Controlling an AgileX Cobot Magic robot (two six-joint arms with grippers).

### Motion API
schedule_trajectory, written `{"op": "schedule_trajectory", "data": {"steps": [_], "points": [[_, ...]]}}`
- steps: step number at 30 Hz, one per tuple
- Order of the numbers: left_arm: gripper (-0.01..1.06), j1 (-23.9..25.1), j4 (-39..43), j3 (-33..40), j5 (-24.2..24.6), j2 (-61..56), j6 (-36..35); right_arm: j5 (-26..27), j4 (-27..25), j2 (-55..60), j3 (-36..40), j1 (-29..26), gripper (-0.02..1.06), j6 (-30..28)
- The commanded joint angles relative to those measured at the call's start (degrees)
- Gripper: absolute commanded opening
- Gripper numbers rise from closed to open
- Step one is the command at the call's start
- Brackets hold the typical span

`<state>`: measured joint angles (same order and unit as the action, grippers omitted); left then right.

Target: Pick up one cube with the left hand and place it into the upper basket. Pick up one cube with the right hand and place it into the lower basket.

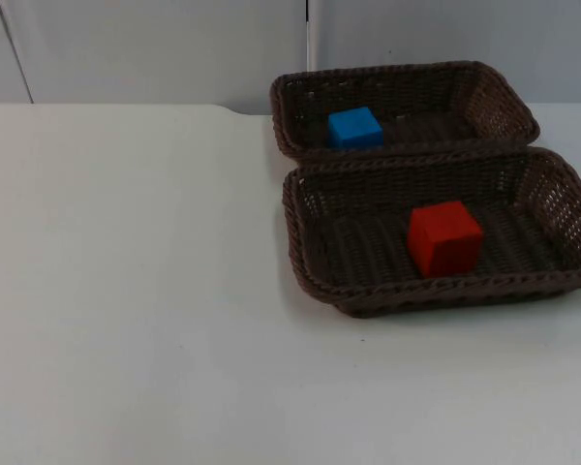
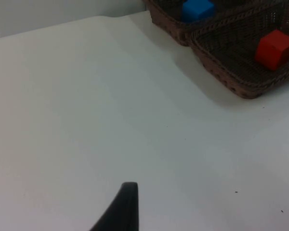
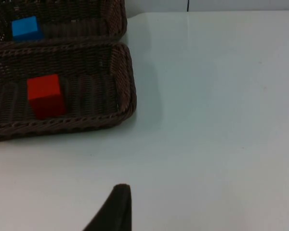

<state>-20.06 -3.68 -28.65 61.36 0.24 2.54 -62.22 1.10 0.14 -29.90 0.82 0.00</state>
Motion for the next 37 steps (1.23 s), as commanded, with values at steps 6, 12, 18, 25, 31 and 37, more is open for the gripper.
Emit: {"op": "schedule_trajectory", "data": {"steps": [6,12,18,25,31,37], "points": [[1.05,0.10,0.05,0.34,0.14,-0.24,-0.26,0.51,-0.21,-0.14,0.32,-0.43,1.05,-0.72],[1.05,1.09,0.18,0.34,0.14,-0.24,-0.26,0.51,-0.21,-0.14,0.32,-0.43,1.05,-0.72],[1.05,6.19,0.26,0.34,0.14,-0.24,-0.26,0.51,-0.21,-0.14,0.32,-0.43,1.05,-0.72],[1.05,11.91,0.26,0.34,0.14,-0.24,-0.26,0.51,-0.21,-0.14,0.32,-0.43,1.05,-0.72],[1.05,16.48,0.26,0.34,0.14,-0.24,-0.26,0.51,-0.21,-0.14,0.32,-0.43,1.05,-0.72],[1.05,20.10,0.26,0.34,0.14,-0.24,-0.26,0.51,-0.21,-0.14,0.32,-0.43,1.05,-0.72]]}}
